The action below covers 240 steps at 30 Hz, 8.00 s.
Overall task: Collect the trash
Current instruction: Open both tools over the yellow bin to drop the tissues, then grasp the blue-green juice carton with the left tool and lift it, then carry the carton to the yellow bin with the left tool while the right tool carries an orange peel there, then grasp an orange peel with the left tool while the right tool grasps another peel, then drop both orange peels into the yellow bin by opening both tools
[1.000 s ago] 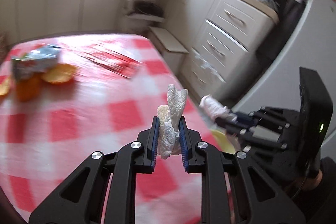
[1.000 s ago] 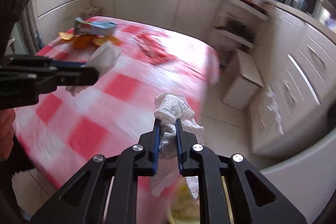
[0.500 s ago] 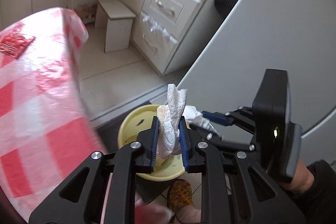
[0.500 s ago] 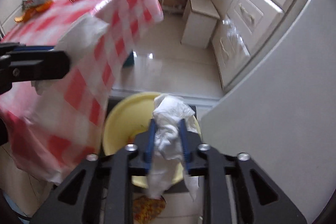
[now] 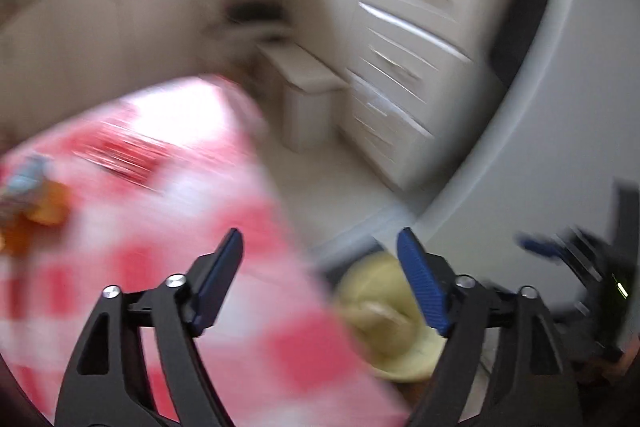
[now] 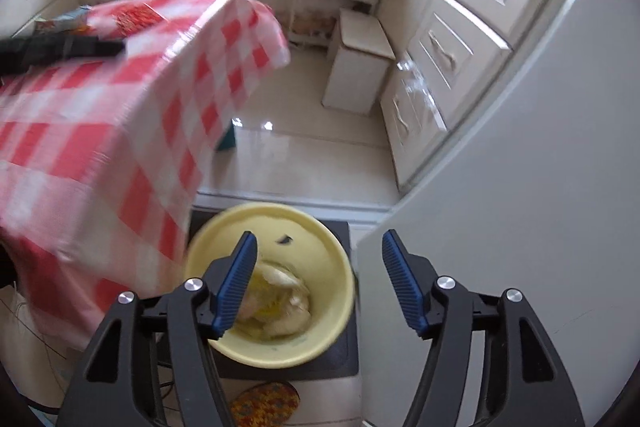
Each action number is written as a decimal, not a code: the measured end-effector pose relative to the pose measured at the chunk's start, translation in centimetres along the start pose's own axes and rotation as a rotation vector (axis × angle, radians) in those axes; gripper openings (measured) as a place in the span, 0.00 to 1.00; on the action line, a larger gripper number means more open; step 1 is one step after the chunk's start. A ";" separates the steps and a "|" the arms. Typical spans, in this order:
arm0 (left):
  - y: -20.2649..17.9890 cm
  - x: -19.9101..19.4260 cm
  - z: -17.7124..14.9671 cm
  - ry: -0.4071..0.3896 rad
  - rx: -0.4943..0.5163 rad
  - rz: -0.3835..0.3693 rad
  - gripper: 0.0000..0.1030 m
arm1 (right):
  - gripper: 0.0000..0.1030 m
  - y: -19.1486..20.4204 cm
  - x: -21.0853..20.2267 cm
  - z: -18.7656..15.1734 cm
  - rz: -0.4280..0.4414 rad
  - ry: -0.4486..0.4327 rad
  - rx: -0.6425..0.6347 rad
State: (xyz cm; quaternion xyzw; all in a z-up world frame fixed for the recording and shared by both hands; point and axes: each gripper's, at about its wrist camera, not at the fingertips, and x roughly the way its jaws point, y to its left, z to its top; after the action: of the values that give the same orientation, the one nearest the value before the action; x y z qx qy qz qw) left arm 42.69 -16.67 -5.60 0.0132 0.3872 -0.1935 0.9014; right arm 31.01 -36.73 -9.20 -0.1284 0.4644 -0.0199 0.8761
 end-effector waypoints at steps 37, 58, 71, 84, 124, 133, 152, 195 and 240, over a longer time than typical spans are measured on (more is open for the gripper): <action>23.1 0.5 -3.9 0.337 -0.374 0.023 0.86 | 0.65 12.4 -4.7 4.3 0.270 -0.157 -0.219; 20.5 -6.0 -10.3 0.284 -0.104 0.104 0.86 | 0.65 25.2 -5.9 6.9 0.454 -0.241 -0.388; 22.6 -6.3 -10.7 0.230 -0.172 0.024 0.76 | 0.64 25.6 -0.9 9.7 0.533 -0.084 -0.193; 21.0 -6.9 -10.6 0.192 -0.110 0.034 0.60 | 0.08 27.2 0.4 9.5 0.574 -0.022 -0.237; 7.8 -9.6 -7.9 -0.067 0.022 0.051 0.57 | 0.05 5.2 -0.9 2.0 0.209 -0.065 0.039; 5.5 -9.3 -6.4 -0.095 -0.054 -0.121 0.57 | 0.05 3.7 1.2 0.5 0.128 0.027 0.033; -9.7 6.8 -5.8 0.255 -0.001 -0.299 0.65 | 0.39 -1.4 3.1 -2.0 0.017 0.131 0.119; 43.5 -1.2 -5.9 0.047 -0.674 0.517 0.14 | 0.66 34.2 -1.5 12.9 0.535 -0.195 -0.352; 6.7 -3.0 -7.4 -0.008 0.087 0.247 0.05 | 0.22 11.7 -1.0 3.3 0.233 -0.084 -0.135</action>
State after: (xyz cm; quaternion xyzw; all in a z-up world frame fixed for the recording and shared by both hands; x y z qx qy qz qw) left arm 38.07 -8.20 -9.52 0.0989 0.3703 -0.0976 0.9185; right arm 32.11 -24.55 -9.46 -0.1330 0.4393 0.1189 0.8804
